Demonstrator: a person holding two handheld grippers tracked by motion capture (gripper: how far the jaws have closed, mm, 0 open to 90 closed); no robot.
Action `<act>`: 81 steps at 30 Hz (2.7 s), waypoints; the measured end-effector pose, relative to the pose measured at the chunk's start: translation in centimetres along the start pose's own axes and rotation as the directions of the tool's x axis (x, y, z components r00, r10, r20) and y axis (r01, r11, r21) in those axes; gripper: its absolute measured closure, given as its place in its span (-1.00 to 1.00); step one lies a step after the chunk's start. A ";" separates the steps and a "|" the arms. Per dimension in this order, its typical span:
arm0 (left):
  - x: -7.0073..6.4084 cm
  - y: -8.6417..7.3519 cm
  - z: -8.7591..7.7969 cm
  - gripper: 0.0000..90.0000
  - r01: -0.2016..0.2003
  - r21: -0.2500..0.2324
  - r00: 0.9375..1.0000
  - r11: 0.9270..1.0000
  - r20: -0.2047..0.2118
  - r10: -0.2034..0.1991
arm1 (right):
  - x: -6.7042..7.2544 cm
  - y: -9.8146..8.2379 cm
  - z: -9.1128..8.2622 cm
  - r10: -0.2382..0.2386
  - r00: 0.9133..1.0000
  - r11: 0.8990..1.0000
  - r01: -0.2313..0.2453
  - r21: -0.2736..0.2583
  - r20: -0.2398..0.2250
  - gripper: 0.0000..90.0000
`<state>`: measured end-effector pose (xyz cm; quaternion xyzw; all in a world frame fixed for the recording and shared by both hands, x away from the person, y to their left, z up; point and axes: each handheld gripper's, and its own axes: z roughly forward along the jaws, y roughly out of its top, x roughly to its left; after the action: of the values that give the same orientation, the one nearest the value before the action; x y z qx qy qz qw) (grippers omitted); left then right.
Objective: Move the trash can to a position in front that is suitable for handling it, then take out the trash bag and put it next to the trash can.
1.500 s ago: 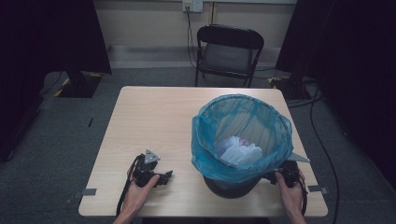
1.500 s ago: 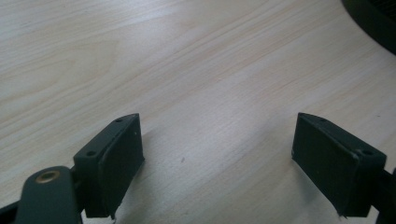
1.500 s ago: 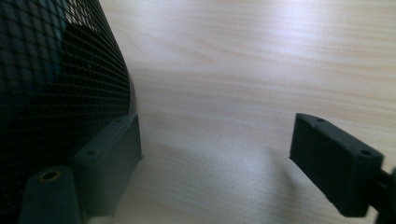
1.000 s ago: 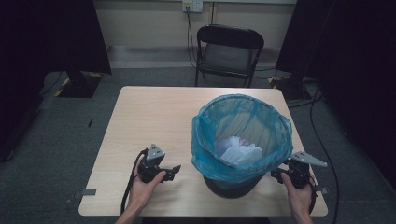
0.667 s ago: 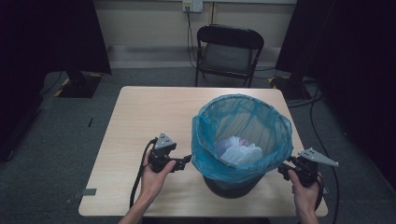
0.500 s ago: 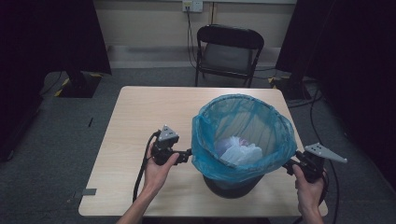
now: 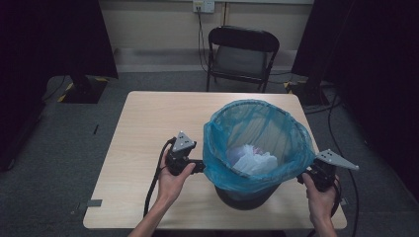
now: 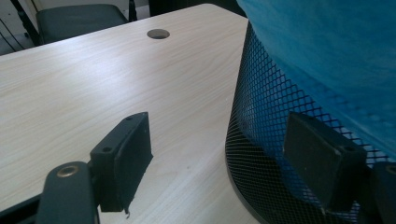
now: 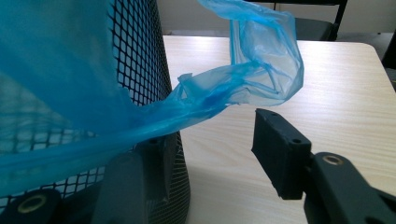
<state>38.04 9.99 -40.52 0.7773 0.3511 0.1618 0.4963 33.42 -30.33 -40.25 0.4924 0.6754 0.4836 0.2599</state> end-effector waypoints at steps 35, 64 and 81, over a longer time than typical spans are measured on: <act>5.1 -3.0 -5.7 -0.38 0.095 -0.020 0.995 0.995 0.028 -0.095 | 5.3 0.4 3.4 -0.033 0.983 0.999 0.037 0.019 -0.183 0.10; 5.6 -2.0 -9.2 -0.58 0.061 -0.088 0.998 0.994 0.025 -0.059 | 6.3 2.9 1.6 -0.090 0.973 0.996 0.085 -0.034 -0.211 -0.53; 4.1 1.2 -11.7 0.24 -0.035 -0.213 0.998 0.976 0.036 0.044 | 7.2 6.0 0.2 -0.149 0.963 0.980 0.114 -0.165 -0.223 0.09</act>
<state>34.34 20.23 -34.50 0.7299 0.3061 0.1926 0.5801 33.34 -23.36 -33.94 0.3649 0.6942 0.5694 0.2464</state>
